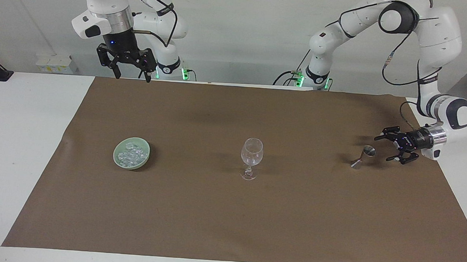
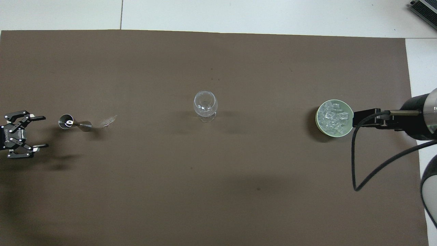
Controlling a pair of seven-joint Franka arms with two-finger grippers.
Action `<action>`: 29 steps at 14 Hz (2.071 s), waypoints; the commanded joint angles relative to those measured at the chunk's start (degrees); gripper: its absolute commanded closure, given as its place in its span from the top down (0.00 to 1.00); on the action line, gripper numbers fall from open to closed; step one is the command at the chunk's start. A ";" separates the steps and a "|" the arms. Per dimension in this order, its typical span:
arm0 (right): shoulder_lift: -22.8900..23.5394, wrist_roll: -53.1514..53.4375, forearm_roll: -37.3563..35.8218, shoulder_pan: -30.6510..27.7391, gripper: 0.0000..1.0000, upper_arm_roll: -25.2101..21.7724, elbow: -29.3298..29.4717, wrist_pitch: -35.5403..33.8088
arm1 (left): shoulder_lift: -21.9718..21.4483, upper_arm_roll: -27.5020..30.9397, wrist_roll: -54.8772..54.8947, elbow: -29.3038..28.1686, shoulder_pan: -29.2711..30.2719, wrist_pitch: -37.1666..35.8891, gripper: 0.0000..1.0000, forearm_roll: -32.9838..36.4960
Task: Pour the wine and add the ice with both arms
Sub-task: 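Open the left gripper and move it toward the small metal cup, then close the left gripper around the small metal cup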
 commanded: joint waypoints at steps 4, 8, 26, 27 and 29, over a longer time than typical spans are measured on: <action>-0.22 0.43 1.08 -0.80 1.00 0.39 -0.07 -0.52 | 2.34 0.23 2.68 1.71 -2.24 -0.92 1.00 -1.25; -0.22 0.43 0.99 -0.80 1.00 0.39 -0.07 -0.52 | 4.80 0.15 4.61 2.42 -2.24 -0.75 1.00 -1.61; -0.22 0.35 0.99 -0.80 1.00 0.47 -0.07 -0.52 | 7.88 -0.21 8.31 3.29 -5.23 2.68 1.00 -2.93; -0.22 0.43 0.99 -0.80 1.00 0.39 -0.07 -0.52 | 7.88 -0.21 8.13 3.30 -5.23 2.59 1.00 -2.93; -0.22 0.35 0.99 -0.80 1.00 0.39 -0.07 -0.52 | 7.88 -0.21 8.22 3.30 -5.32 2.50 1.00 -2.93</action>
